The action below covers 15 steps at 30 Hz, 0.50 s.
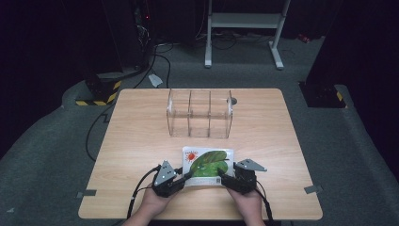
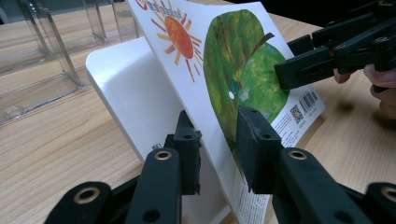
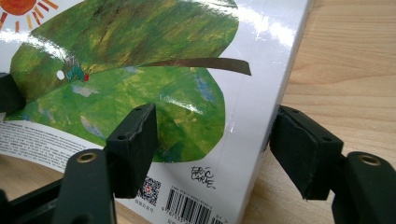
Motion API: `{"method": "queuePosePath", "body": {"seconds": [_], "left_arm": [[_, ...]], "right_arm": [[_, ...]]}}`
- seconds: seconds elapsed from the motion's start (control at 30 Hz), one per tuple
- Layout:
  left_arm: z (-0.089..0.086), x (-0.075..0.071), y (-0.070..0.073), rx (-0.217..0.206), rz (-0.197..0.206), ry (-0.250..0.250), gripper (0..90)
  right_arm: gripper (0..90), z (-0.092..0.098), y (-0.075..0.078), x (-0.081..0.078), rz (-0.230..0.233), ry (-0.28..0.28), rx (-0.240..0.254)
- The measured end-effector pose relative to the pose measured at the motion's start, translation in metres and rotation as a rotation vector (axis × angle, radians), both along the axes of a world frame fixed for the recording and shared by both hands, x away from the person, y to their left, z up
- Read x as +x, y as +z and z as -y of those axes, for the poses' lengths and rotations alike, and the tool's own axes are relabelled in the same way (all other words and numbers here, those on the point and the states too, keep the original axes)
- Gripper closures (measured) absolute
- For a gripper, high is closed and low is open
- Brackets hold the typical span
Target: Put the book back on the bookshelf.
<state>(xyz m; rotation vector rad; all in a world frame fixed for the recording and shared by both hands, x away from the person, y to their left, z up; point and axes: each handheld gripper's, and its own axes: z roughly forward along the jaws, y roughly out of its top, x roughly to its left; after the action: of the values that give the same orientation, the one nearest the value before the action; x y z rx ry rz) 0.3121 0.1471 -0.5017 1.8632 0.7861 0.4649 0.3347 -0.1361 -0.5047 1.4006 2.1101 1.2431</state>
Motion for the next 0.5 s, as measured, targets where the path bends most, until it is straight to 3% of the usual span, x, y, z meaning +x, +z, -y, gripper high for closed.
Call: {"method": "queuePosePath", "body": {"seconds": [0.5], "left_arm": [[-0.0025, 0.0022, 0.0001, 0.030, 0.007, 0.008, 70.2]], "right_arm": [[36.5, 0.0018, 0.0048, -0.0051, 0.055, -0.008, 0.014]]}}
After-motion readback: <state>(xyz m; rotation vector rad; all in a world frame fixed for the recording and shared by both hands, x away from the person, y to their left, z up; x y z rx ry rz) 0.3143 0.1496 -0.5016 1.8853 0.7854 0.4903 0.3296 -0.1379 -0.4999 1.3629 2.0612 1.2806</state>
